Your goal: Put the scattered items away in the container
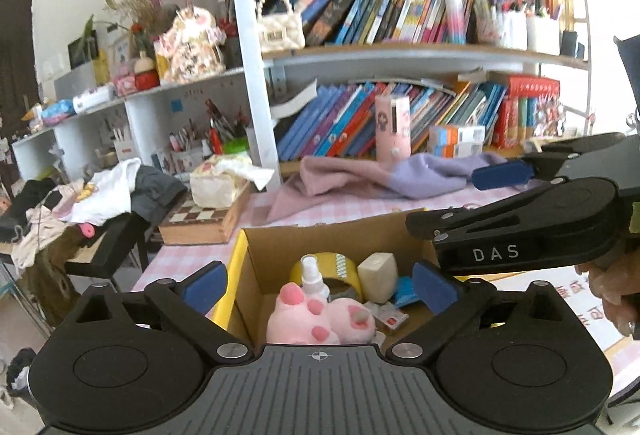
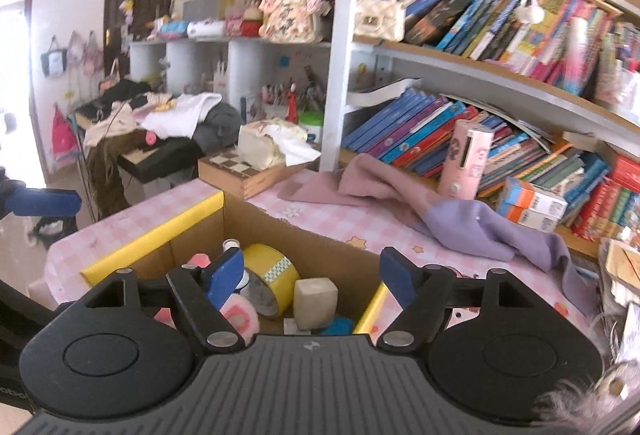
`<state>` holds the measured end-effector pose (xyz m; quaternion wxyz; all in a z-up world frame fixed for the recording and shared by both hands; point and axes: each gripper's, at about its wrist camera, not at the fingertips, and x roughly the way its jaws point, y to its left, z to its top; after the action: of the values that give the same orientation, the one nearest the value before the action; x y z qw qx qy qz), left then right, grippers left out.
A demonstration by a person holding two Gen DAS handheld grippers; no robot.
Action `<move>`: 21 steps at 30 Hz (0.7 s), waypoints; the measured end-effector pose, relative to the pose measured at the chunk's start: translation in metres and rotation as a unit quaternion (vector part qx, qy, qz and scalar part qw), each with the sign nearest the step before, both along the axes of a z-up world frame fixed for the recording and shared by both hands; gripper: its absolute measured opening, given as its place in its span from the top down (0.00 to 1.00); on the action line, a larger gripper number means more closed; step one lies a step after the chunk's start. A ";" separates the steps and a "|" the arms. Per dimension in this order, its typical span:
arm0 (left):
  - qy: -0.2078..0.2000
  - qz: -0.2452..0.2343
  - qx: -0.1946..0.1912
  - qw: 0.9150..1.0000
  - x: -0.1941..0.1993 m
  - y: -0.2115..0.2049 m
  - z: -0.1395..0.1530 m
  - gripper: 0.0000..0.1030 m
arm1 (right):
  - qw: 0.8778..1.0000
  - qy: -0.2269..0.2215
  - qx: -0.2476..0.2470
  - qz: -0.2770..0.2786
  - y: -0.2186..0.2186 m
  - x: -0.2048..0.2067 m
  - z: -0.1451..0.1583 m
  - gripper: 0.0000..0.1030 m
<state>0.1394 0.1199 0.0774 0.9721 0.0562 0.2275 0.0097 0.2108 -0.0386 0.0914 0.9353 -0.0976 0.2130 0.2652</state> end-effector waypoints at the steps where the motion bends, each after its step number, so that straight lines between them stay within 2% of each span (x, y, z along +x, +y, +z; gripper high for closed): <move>1: -0.003 -0.002 -0.002 1.000 -0.006 -0.001 0.001 0.02 | 1.000 -0.002 0.002 -0.004 -0.003 -0.008 0.001 0.28; 11: -0.010 -0.014 -0.018 1.000 -0.062 -0.012 -0.007 0.02 | 0.998 0.000 0.012 -0.053 -0.035 -0.080 -0.007 0.27; 21: 0.026 -0.012 -0.021 0.999 -0.092 -0.016 -0.031 0.02 | 0.993 0.017 -0.003 -0.113 -0.064 -0.136 -0.033 0.22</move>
<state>0.0475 0.1034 0.0468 0.9670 0.0385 0.2518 -0.0087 0.0749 -0.1022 0.0587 0.9552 -0.0707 0.2395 0.1587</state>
